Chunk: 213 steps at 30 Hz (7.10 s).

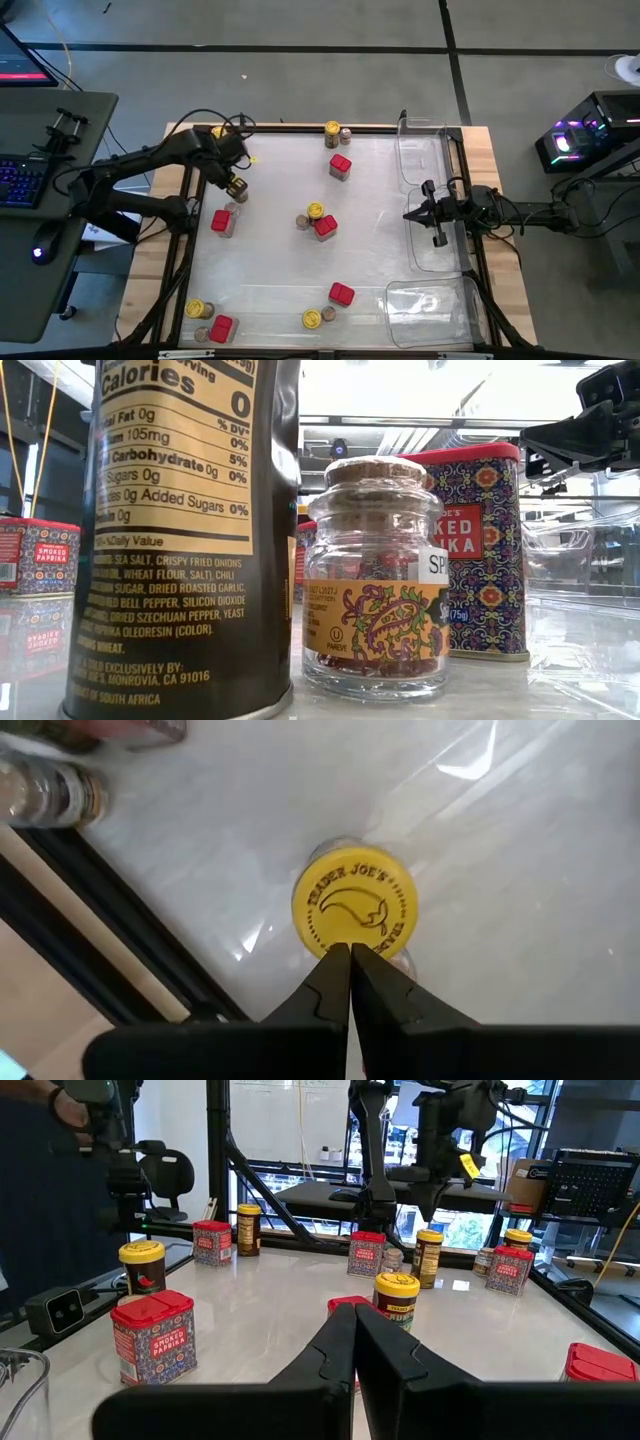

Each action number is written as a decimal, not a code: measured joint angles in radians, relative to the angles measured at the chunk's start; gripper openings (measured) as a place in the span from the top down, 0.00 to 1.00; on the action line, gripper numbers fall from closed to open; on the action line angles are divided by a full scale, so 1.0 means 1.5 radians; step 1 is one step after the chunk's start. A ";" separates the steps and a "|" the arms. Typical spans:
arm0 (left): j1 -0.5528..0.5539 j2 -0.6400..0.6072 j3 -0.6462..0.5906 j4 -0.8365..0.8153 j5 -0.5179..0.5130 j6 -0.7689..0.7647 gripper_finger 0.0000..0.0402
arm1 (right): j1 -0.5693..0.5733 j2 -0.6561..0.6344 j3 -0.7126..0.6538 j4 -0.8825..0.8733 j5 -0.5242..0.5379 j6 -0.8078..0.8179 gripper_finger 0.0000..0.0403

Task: Sort spices by type
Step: Put the yellow seasoning bottle into the top transparent bin

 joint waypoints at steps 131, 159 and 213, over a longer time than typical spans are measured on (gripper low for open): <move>-0.124 0.627 0.322 0.278 -0.140 0.762 0.34 | 0.000 0.017 0.000 0.000 -0.001 0.000 1.00; -0.153 0.308 0.329 0.264 0.121 0.424 0.61 | 0.000 0.017 0.000 0.000 0.020 -0.008 1.00; -0.256 0.286 0.417 0.220 -0.022 0.502 0.57 | 0.028 1.082 1.166 -0.548 0.247 0.071 0.24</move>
